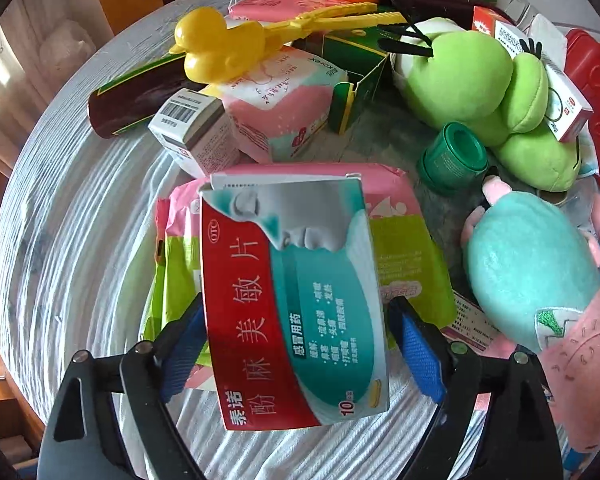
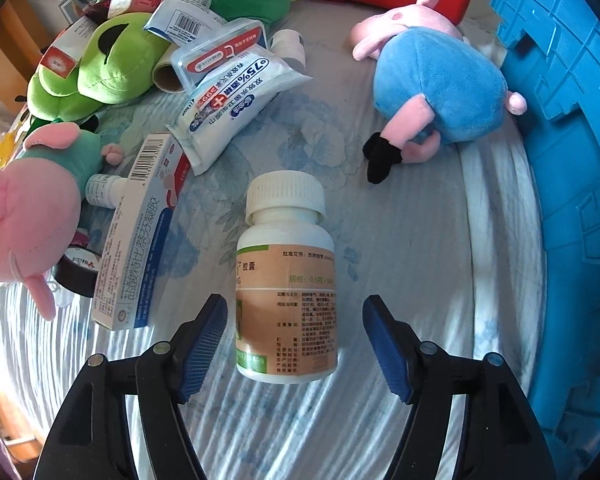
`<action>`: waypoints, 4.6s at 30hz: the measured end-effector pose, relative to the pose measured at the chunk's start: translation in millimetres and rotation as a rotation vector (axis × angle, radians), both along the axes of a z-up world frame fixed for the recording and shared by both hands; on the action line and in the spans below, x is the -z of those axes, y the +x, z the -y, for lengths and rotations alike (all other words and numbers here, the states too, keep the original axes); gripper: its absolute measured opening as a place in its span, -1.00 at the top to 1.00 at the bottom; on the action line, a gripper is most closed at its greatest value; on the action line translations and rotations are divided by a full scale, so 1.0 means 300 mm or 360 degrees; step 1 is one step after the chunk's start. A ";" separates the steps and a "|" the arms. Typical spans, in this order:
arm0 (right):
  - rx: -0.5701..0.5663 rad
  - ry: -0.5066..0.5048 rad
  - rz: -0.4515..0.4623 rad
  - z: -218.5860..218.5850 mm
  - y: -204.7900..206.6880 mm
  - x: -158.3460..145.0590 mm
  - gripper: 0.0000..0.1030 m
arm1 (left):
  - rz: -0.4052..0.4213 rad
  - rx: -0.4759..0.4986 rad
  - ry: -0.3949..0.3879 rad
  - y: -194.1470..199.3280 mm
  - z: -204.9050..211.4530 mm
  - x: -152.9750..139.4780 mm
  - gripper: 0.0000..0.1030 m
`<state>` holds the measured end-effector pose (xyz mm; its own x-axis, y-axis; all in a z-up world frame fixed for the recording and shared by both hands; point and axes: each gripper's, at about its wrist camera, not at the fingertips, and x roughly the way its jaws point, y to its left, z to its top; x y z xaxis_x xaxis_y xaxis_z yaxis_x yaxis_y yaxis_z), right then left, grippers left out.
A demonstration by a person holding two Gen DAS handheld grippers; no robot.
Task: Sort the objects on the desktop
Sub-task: 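Carry the medicine box with the left tool while the right tool carries the bottle to the crate, then open both tools to drop the medicine box and pill bottle into the crate, then move both tools back over the pile of items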
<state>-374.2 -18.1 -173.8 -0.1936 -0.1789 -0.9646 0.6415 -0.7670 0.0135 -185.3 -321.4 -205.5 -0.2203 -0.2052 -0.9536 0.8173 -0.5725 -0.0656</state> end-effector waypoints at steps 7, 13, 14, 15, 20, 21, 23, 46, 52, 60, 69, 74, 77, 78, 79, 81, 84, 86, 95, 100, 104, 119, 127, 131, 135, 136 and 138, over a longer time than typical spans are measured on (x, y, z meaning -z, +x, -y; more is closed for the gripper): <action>0.0033 -0.0064 0.0011 0.001 -0.009 -0.028 -0.48 | -0.0061 -0.0007 -0.0076 0.044 -0.016 -0.040 -0.39; 0.0002 -0.0062 -0.0052 0.001 -0.013 -0.045 0.01 | -0.0081 0.0071 -0.0368 0.089 -0.132 -0.177 -0.39; -0.0009 -0.0080 -0.0080 -0.065 -0.005 -0.041 0.01 | -0.0099 0.0090 -0.0401 0.099 -0.154 -0.206 -0.39; -0.0014 -0.0102 -0.0100 -0.070 0.006 -0.059 0.02 | -0.0126 0.0109 -0.0425 0.109 -0.177 -0.234 -0.39; -0.0029 -0.0247 -0.0192 -0.110 0.027 -0.178 0.07 | -0.0291 0.0222 -0.0496 0.079 -0.311 -0.376 -0.39; -0.0030 -0.0278 -0.0206 -0.077 0.031 -0.181 0.09 | -0.0323 0.0258 -0.0509 0.074 -0.335 -0.401 -0.39; -0.0052 -0.0320 -0.0230 -0.041 0.058 -0.192 0.43 | -0.0370 0.0328 -0.0531 0.054 -0.382 -0.443 -0.39; 0.0059 0.0102 0.0298 -0.374 0.386 0.044 -0.20 | -0.0215 0.1046 -0.0125 0.005 -0.833 -0.107 -0.39; 0.0059 0.0028 0.0218 -0.381 0.377 0.061 -0.02 | -0.0214 0.1023 -0.0208 0.013 -0.897 -0.145 -0.39; -0.0083 -0.0496 -0.0247 -0.370 0.308 -0.365 -0.02 | -0.0497 0.0916 -0.0578 -0.039 -1.007 -0.476 -0.39; 0.0010 -0.0882 -0.0901 -0.695 0.317 -0.899 -0.02 | -0.0907 0.1029 -0.0778 -0.133 -1.292 -0.846 -0.39; 0.0218 -0.0883 -0.1158 -0.962 0.267 -1.019 -0.02 | -0.1059 0.1160 -0.0807 -0.238 -1.534 -0.978 -0.40; 0.0349 -0.0831 -0.1234 -1.111 0.201 -1.045 -0.02 | -0.1092 0.1244 -0.0803 -0.305 -1.683 -1.018 -0.40; 0.0388 -0.0819 -0.1247 -1.165 0.184 -1.051 -0.02 | -0.1096 0.1269 -0.0802 -0.326 -1.731 -1.027 -0.40; 0.0424 -0.0799 -0.1256 -1.206 0.164 -1.050 -0.02 | -0.1096 0.1293 -0.0795 -0.348 -1.775 -1.032 -0.40; 0.0490 -0.0766 -0.1263 -1.283 0.123 -1.043 -0.02 | -0.1078 0.1341 -0.0764 -0.387 -1.852 -1.033 -0.40; 0.0569 -0.0710 -0.1250 -1.368 0.068 -1.021 -0.02 | -0.1041 0.1393 -0.0699 -0.433 -1.937 -1.020 -0.40; 0.0600 -0.0682 -0.1229 -1.416 0.035 -0.999 -0.02 | -0.1013 0.1415 -0.0678 -0.452 -1.980 -1.003 -0.41; 0.0670 -0.0645 -0.1116 -1.526 -0.083 -0.877 -0.02 | -0.0922 0.1437 -0.0644 -0.513 -2.053 -0.965 -0.41; 0.0668 -0.0637 -0.1083 -1.540 -0.118 -0.854 -0.02 | -0.0897 0.1417 -0.0627 -0.533 -2.052 -0.953 -0.41; 0.0670 -0.0613 -0.1074 -1.546 -0.153 -0.836 -0.02 | -0.0896 0.1402 -0.0623 -0.529 -2.045 -0.955 -0.41; 0.0744 -0.0499 -0.1277 -1.502 0.000 -0.919 -1.00 | -0.1001 0.1254 -0.0630 -0.401 -1.883 -0.990 -0.41; 0.0561 -0.0738 -0.1370 -1.340 0.165 -1.025 -1.00 | -0.1084 0.1023 -0.0770 -0.236 -1.648 -1.029 -0.41; 0.0409 -0.0829 -0.1364 -1.184 0.228 -1.055 -1.00 | -0.1064 0.0878 -0.0806 -0.161 -1.462 -1.009 -0.41; 0.0254 -0.0869 -0.1315 -0.982 0.282 -1.052 -1.00 | -0.0977 0.0752 -0.0807 -0.082 -1.233 -0.944 -0.41; 0.0217 -0.0868 -0.1295 -0.925 0.294 -1.046 -1.00 | -0.0945 0.0716 -0.0802 -0.059 -1.170 -0.921 -0.41; 0.0135 -0.0865 -0.1243 -0.806 0.312 -1.026 -1.00 | -0.0878 0.0654 -0.0785 -0.013 -1.041 -0.870 -0.41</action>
